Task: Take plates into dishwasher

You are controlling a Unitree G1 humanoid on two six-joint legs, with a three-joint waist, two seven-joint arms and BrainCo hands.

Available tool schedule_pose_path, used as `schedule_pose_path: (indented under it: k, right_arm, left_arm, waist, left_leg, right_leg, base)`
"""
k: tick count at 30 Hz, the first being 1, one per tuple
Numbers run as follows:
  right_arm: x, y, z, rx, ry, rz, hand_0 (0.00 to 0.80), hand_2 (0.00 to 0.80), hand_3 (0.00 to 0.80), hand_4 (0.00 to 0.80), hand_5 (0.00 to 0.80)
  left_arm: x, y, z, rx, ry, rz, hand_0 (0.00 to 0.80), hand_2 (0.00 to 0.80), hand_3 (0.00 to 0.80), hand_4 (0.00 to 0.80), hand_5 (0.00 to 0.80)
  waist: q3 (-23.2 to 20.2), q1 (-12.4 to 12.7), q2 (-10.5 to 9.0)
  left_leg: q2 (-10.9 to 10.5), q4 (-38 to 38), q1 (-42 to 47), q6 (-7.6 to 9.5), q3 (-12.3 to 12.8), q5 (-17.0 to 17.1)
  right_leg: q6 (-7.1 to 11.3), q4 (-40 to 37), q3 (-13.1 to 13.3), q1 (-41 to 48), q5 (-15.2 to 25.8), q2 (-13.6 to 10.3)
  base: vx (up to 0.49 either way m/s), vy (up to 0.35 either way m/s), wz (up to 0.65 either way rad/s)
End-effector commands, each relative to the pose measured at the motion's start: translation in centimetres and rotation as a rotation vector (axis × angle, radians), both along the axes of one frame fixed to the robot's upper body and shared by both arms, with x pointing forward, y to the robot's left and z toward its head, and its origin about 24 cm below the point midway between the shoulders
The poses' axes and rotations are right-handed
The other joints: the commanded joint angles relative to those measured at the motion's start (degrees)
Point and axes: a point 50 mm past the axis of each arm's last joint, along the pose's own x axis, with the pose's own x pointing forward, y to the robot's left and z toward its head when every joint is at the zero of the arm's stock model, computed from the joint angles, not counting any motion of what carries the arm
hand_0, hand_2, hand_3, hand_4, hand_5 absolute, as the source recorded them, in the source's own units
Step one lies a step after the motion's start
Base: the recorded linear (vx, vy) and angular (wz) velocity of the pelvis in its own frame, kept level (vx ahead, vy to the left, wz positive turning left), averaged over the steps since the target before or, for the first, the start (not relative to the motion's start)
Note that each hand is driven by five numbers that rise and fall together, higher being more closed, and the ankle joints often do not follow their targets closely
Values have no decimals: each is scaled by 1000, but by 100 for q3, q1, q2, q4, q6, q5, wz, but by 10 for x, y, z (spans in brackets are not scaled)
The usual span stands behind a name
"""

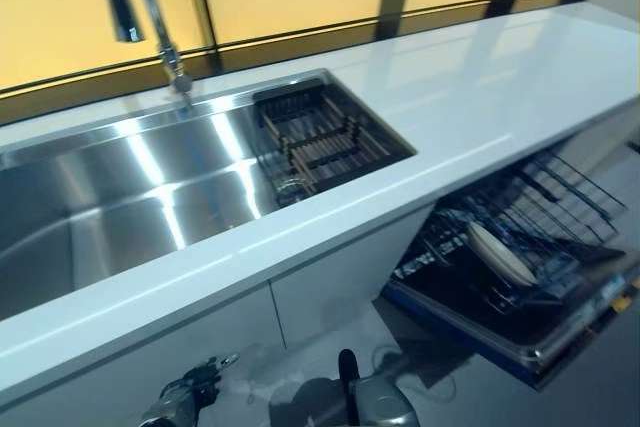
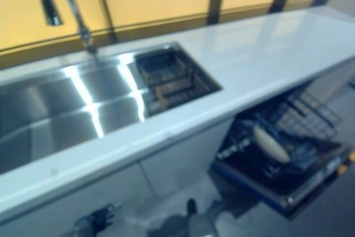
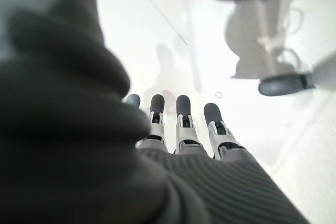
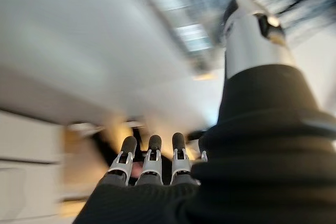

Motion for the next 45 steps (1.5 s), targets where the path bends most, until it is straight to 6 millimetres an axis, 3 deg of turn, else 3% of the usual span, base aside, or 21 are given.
schedule_pose_path:
  k: [1, 5, 8, 9, 14, 20, 24, 29, 32, 34, 35, 38, 45]
  right_arm:
    - [19, 12, -21, -19, -113, 66, 0, 0, 0, 0, 0]
    - [7, 28, -82, 133, -152, -6, 0, 0, 0, 0, 0]
    - [-2, 54, -131, 326, -202, -78, 0, 0, 0, 0, 0]
    - [-4, 63, -145, 383, -222, -80, 0, 0, 0, 0, 0]
    - [-10, 95, -183, 491, -283, -137, 0, 0, 0, 0, 0]
    - [-11, 113, -200, 571, -340, -221, 0, 0, 0, 0, 0]
    - [-30, 130, -220, 622, -288, -338, 0, 0, 0, 0, 0]
    - [-41, 133, -225, 615, -233, -416, 0, 0, 0, 0, 0]
    - [-34, 133, -223, 606, -240, -418, 0, 0, 0, 0, 0]
    - [-30, 128, -218, 589, -237, -418, 0, 0, 0, 0, 0]
    - [-29, 127, -216, 579, -237, -428, 0, 0, 0, 0, 0]
    - [-30, 123, -213, 540, -225, -443, 0, 0, 0, 0, 0]
    - [-34, 95, -189, 428, -231, -545, 0, 0, 0, 0, 0]
  left_arm:
    - [-3, 12, 3, 40, 15, -17, 0, 0, 0, 0, 0]
    - [-15, 18, 1, 45, 26, 1, 0, 0, 0, 0, 0]
    - [-18, 27, 3, 47, 4, 38, 0, 0, 0, 0, 0]
    - [-14, 28, 5, 49, -9, 47, 0, 0, 0, 0, 0]
    - [0, 14, 4, 29, -48, 11, 0, 0, 0, 0, 0]
    - [1, 4, 1, -1, -54, -13, 0, 0, 0, 0, 0]
    - [-4, 1, -2, -10, -39, -26, 0, 0, 0, 0, 0]
    - [-9, 0, -3, -14, -47, -23, 0, 0, 0, 0, 0]
    - [1, -3, 0, -30, -85, -29, 0, 0, 0, 0, 0]
    - [10, -5, 3, -47, -119, -28, 0, 0, 0, 0, 0]
    - [13, -5, 4, -49, -127, -31, 0, 0, 0, 0, 0]
    - [24, -6, 8, -37, -152, -67, 0, 0, 0, 0, 0]
    - [45, -3, 19, -44, -231, -83, 0, 0, 0, 0, 0]
  waist:
    - [-326, 380, -350]
    - [-597, 903, -410]
    - [-601, 1107, -443]
    - [-559, 1158, -414]
    - [-442, 1267, -355]
    - [-416, 1297, -257]
    - [-343, 1374, -109]
    - [-166, 1447, 87]
    - [18, 1429, 107]
    - [181, 1328, 70]
    - [244, 1279, 138]
    - [471, 1208, 339]
    - [908, 1091, 694]
  left_leg:
    - [-184, 268, -395, 346, 47, 170]
    - [-171, 178, -732, 313, -68, 325]
    - [-118, 188, -802, 264, -253, 327]
    - [-18, 239, -818, 229, -254, 331]
    - [132, 227, -989, 43, -441, 525]
    - [159, -35, -1035, -96, -686, 755]
    - [284, -123, -1181, -206, -864, 970]
    - [409, -156, -1511, -411, -990, 1329]
    - [295, 296, -1682, -366, -1005, 1175]
    - [141, 1168, -1815, -245, -1081, 677]
    - [108, 936, -1684, -194, -1109, 618]
    - [10, 608, -1584, -169, -1171, 735]
    - [-232, 791, -1781, -153, -1200, 666]
  right_leg:
    - [-413, -137, 157, 311, 0, -163]
    - [-355, -585, -16, 963, -208, -352]
    - [-263, -907, -6, 909, -136, -458]
    - [-263, -940, -100, 870, -313, -425]
    - [-336, -1302, -205, 1003, -475, -203]
    - [-510, -1369, -286, 1067, -633, -3]
    - [-687, -1253, -463, 1154, -856, 155]
    - [-831, -1357, -541, 1257, -864, 304]
    - [-877, -1300, -509, 1084, -822, 256]
    - [-921, -1058, -476, 758, -804, 88]
    - [-895, -883, -478, 590, -807, 83]
    - [-866, -684, -428, 330, -773, 110]
    - [-862, -495, -431, 34, -774, -46]
  base:
    - [-276, -83, -14]
    - [-238, -221, -49]
    - [-181, -406, -50]
    - [-136, -331, -2]
    - [-152, -308, 8]
    - [-125, -200, 10]
    - [-87, -221, 21]
    - [-88, -179, 21]
    - [-281, -103, 6]
    - [-274, -4, -4]
    - [-267, 37, -2]
    - [-215, 8, 2]
    - [-187, 44, -1]
